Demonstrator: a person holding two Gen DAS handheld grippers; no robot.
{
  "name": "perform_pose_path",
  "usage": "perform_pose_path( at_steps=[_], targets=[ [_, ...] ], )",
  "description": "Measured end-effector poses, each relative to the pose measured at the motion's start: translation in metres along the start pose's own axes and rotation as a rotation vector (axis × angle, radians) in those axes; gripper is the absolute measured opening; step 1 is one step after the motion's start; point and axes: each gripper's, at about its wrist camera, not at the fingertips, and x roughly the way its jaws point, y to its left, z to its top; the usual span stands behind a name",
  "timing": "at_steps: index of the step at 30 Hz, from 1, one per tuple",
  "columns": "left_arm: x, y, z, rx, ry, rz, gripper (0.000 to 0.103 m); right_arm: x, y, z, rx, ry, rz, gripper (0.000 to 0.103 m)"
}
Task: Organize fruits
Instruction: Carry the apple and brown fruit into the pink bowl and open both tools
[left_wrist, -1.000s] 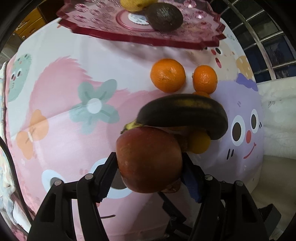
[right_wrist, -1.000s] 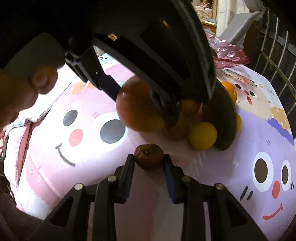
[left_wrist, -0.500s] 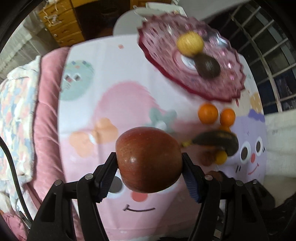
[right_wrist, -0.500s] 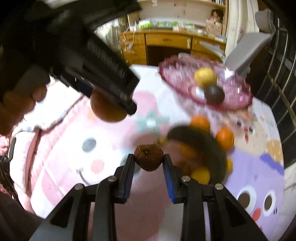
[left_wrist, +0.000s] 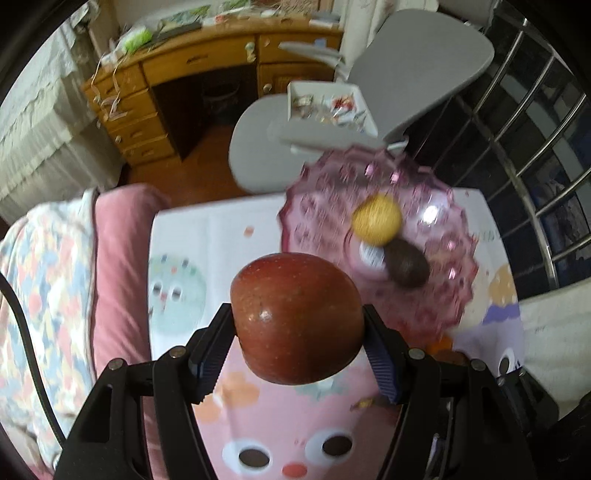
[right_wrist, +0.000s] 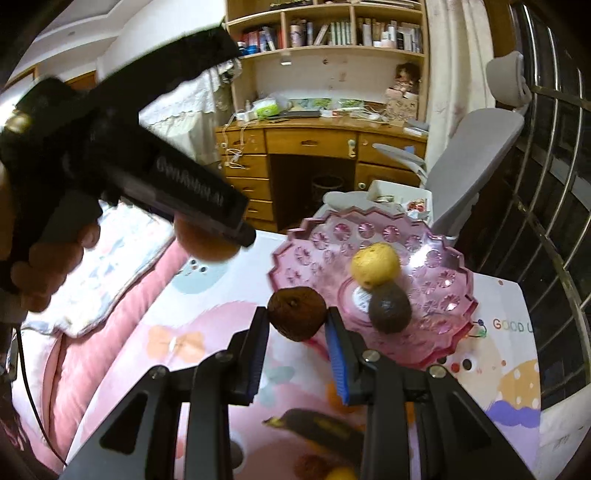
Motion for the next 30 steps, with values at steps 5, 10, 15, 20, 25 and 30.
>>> perform_pose_path(
  at_steps=[5, 10, 15, 20, 25, 30],
  targets=[
    [0.022, -0.018, 0.024, 0.017, -0.008, -0.040, 0.066, 0.025, -0.023, 0.000, 0.043, 0.047, -0.038, 0.031],
    [0.058, -0.035, 0.031, 0.032, 0.043, -0.066, 0.066, 0.046, -0.038, -0.010, 0.081, 0.095, -0.054, 0.031],
    [0.086, -0.047, 0.028, 0.055, 0.089, -0.060, 0.066, 0.059, -0.045, -0.018, 0.100, 0.137, -0.055, 0.031],
    [0.103, -0.049, 0.025, 0.049, 0.127, -0.051, 0.067, 0.072, -0.049, -0.023, 0.104, 0.175, -0.056, 0.032],
    [0.098, -0.042, 0.023, 0.027, 0.098, -0.050, 0.079, 0.076, -0.054, -0.026, 0.133, 0.180, -0.053, 0.044],
    [0.070, -0.035, 0.019, 0.004, 0.031, -0.060, 0.085, 0.064, -0.057, -0.029, 0.156, 0.153, -0.083, 0.066]
  ],
)
